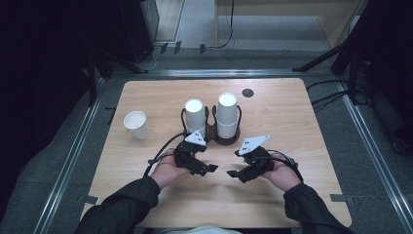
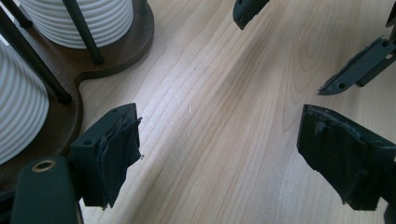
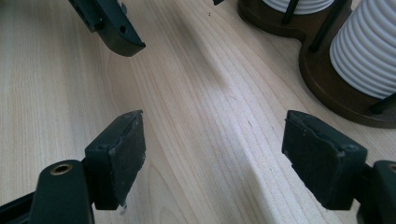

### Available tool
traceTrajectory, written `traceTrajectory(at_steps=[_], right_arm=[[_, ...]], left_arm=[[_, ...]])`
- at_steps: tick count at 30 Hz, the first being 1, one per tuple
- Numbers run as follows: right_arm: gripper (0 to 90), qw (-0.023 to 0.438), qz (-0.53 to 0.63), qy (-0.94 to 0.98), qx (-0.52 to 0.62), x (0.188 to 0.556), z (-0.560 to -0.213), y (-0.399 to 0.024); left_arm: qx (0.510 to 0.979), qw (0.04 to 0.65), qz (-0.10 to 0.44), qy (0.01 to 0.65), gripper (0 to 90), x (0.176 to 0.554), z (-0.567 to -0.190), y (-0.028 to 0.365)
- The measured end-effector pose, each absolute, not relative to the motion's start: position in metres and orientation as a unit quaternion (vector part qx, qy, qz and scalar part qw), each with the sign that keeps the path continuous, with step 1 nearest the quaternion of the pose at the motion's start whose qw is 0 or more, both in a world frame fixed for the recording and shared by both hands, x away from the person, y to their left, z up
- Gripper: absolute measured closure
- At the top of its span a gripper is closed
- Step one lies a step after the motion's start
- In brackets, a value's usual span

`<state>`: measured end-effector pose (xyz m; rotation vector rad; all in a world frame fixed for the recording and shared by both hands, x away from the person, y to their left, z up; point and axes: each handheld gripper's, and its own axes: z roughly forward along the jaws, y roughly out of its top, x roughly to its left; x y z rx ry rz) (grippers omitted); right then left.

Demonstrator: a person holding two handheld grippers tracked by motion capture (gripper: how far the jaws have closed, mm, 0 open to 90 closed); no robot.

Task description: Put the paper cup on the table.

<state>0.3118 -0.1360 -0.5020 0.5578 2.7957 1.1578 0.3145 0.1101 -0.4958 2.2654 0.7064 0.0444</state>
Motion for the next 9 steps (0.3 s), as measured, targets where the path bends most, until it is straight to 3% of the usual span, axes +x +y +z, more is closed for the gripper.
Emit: traceTrajectory(at_steps=[9], right_arm=[[22.0,0.032,0.375,0.909,0.180,0.3116,-0.5021,-0.1358]], left_arm=[[0.887,0.370,0.016,0.275,13.2,0.3153,-0.4968,0.1102]])
